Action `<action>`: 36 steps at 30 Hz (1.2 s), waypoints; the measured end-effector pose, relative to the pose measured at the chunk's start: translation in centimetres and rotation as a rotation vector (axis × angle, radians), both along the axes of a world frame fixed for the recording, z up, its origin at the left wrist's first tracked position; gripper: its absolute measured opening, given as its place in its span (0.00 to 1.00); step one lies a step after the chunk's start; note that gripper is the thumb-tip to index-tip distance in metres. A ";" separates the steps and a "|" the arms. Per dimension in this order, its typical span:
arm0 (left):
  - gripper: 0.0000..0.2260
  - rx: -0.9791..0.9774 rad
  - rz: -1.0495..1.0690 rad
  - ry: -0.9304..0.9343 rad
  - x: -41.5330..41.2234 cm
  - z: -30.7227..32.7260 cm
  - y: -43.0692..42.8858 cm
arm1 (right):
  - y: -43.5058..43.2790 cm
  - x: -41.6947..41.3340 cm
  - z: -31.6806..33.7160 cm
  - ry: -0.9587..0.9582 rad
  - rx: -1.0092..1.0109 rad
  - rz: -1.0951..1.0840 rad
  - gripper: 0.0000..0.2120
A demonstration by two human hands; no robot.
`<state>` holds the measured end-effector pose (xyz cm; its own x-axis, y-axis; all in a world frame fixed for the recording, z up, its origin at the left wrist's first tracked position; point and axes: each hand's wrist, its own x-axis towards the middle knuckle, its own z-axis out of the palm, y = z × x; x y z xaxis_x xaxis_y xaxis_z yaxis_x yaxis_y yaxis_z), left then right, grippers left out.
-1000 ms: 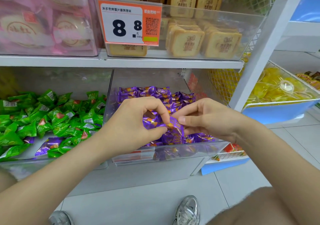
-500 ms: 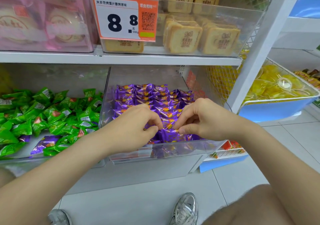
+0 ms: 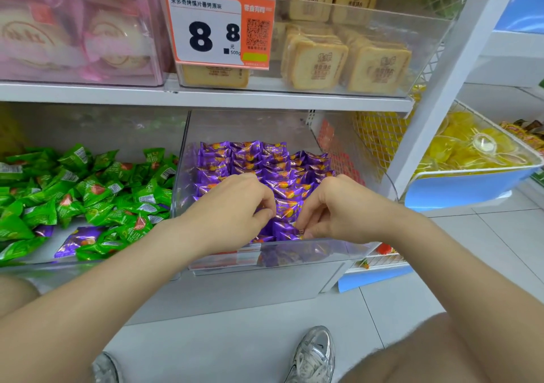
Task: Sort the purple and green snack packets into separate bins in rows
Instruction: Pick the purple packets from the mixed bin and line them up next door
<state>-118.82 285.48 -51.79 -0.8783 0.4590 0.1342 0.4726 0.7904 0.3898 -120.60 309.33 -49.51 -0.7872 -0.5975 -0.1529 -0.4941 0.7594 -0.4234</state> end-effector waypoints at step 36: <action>0.44 -0.341 0.587 -0.513 3.3 0.1 -31.5 | -35.2 -1.5 -5.1 0.143 0.275 0.425 0.23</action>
